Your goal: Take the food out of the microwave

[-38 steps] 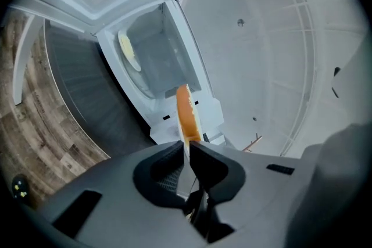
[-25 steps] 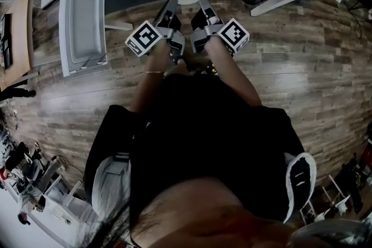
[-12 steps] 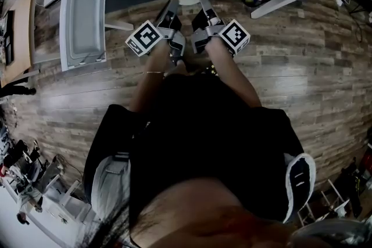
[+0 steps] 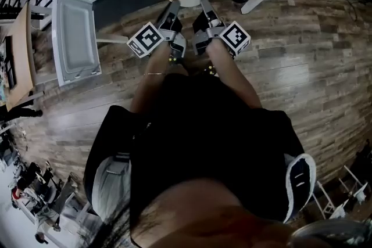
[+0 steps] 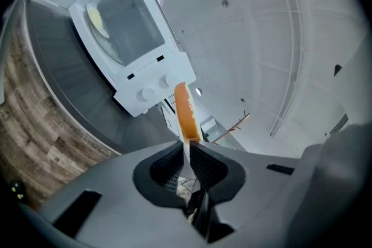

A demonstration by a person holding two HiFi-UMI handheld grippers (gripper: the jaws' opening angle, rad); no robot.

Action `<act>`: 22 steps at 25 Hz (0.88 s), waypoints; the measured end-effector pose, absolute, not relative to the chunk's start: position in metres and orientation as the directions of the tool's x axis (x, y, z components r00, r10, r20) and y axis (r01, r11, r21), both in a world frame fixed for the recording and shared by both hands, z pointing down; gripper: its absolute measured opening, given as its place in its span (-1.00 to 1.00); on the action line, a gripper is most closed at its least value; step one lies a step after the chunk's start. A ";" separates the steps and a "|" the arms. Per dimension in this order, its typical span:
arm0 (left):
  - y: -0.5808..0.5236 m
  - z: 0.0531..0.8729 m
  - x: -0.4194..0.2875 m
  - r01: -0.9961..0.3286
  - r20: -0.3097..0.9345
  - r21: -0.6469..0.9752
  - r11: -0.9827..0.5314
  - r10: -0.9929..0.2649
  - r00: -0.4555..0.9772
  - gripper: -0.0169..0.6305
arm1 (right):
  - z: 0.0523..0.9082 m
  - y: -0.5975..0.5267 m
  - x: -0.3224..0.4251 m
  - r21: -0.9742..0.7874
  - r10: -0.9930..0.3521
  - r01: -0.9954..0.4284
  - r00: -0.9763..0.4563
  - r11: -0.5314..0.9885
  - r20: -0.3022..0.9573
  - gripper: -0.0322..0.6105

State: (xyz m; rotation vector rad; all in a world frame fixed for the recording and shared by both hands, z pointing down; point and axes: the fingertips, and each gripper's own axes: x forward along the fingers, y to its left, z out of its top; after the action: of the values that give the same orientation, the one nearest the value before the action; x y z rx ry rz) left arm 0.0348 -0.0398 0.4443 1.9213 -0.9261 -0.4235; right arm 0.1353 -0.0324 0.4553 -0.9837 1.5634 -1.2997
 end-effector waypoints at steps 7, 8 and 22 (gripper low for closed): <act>-0.039 0.445 0.072 -0.399 0.072 0.860 -0.318 -0.699 0.712 -0.85 | 0.455 -0.023 0.172 -0.985 -0.959 -0.085 -0.254 0.152 -0.127 -0.89; -0.039 0.446 0.076 -0.395 0.072 0.860 -0.322 -0.691 0.719 -0.85 | 0.455 -0.023 0.176 -0.984 -0.961 -0.087 -0.245 0.156 -0.130 -0.89; -0.065 0.452 0.151 -0.344 0.073 0.866 -0.363 -0.589 0.805 -0.85 | 0.464 -0.036 0.248 -0.987 -0.988 -0.119 -0.122 0.106 -0.092 -0.89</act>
State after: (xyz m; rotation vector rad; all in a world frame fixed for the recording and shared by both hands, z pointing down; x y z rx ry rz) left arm 0.1513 -0.0654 0.4520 1.9851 -0.6957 -0.3056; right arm 0.2482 -0.0360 0.4636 -1.1678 1.4332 -1.1571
